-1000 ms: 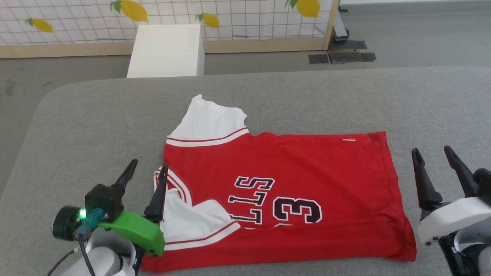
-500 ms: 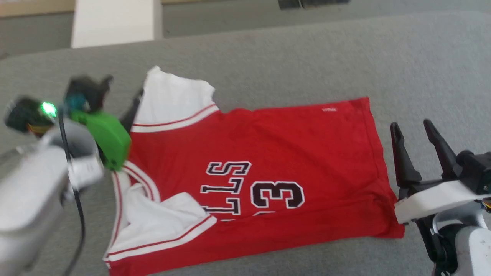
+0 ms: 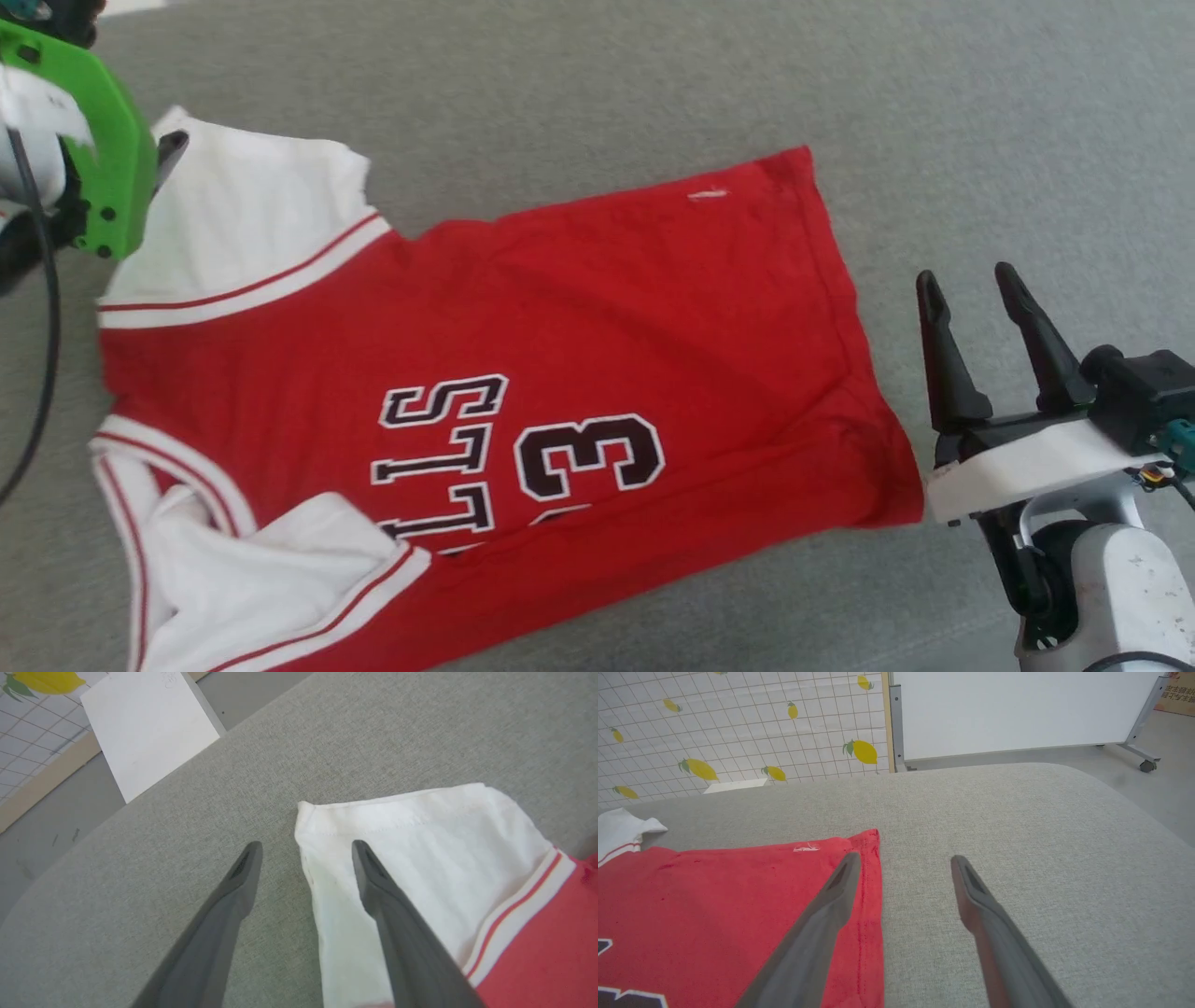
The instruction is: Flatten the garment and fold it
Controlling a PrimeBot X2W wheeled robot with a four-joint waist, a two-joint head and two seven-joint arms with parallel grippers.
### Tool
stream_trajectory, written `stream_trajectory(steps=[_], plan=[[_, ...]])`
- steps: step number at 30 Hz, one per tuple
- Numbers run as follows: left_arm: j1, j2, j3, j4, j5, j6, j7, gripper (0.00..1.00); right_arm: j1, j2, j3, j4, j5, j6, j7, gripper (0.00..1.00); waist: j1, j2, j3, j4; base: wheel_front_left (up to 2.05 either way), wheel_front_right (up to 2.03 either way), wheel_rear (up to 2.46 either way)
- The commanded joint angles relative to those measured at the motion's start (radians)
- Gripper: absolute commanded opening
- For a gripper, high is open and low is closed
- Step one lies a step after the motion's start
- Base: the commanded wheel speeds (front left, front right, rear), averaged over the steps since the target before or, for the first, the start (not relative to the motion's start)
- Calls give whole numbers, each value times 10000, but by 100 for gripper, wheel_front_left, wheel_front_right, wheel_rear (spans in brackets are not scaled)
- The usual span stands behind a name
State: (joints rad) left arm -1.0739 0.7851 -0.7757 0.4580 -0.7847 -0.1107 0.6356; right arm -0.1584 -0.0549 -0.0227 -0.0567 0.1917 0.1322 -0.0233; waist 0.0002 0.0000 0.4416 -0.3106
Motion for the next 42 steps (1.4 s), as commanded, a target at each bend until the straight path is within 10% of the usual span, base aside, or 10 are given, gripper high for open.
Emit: stream_trajectory(steps=[1, 11, 12, 24, 42], plan=[[-241, 13, 13, 193, -255, -52, 350, 100, -190, 38, 40, 88, 76, -15, -104, 100, -2, 0, 637, -615, 0, 0, 0], [-576, 321, -275, 1052, -156, -32, 1266, 100, -364, 45, 77, 495, 259, -15, -393, 100, -2, 0, 1054, -893, 0, 0, 0], [-551, 284, -324, 1057, -203, -40, 1395, 0, -379, 45, 98, 518, 204, -15, -378, 100, -2, 0, 1055, -871, 0, 0, 0], [-499, -276, -327, 1097, -44, -41, -95, 0, -503, -90, 76, 323, -337, -15, 139, 100, -2, 0, 336, -202, 0, 0, 0], [1088, -1167, -553, -1841, 444, 116, -4007, 0, -2134, -3907, 1112, 106, 1719, -15, 5967, 100, -2, 0, -662, 2308, 0, 0, 0]])
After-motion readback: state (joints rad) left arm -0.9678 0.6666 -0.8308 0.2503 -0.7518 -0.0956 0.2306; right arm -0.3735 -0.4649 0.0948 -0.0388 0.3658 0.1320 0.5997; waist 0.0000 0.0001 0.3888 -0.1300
